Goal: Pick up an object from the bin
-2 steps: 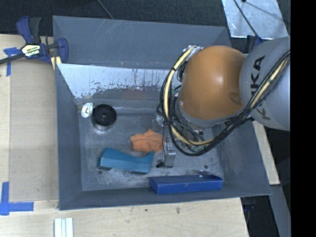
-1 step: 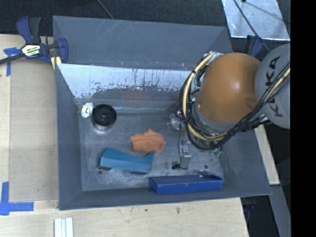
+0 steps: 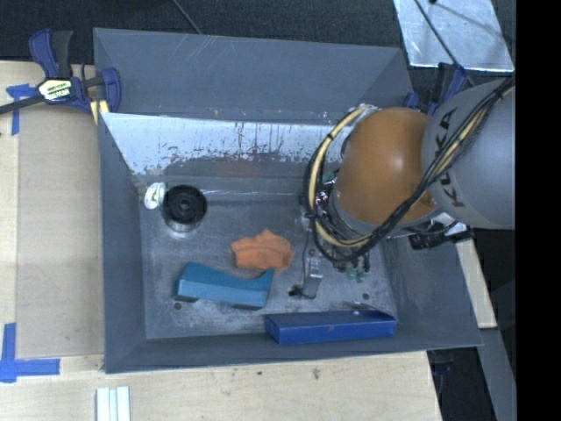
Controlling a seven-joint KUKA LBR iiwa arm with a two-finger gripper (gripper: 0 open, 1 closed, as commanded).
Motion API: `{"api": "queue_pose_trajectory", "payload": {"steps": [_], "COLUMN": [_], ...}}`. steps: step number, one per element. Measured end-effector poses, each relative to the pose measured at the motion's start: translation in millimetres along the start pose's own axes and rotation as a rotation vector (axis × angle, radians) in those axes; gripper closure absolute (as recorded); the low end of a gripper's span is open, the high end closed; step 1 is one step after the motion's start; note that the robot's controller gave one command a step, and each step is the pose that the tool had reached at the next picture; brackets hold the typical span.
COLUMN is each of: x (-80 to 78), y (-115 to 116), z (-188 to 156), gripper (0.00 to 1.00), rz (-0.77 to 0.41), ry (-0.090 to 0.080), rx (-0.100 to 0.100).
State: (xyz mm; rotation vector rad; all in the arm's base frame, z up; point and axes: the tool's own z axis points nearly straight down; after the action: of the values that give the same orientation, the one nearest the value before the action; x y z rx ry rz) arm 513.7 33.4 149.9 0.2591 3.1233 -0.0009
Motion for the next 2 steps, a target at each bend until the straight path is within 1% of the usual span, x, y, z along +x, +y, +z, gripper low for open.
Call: {"api": "queue_pose_trajectory", "payload": {"steps": [1, 2], "x": [17.2, -25.3], "y": [38.7, 66.6], "z": [30.4, 73.6], "gripper": [0.0, 1.0], "rz": [0.033, 0.154], "ry": [0.008, 0.018], "rx": [0.0, 0.0]}}
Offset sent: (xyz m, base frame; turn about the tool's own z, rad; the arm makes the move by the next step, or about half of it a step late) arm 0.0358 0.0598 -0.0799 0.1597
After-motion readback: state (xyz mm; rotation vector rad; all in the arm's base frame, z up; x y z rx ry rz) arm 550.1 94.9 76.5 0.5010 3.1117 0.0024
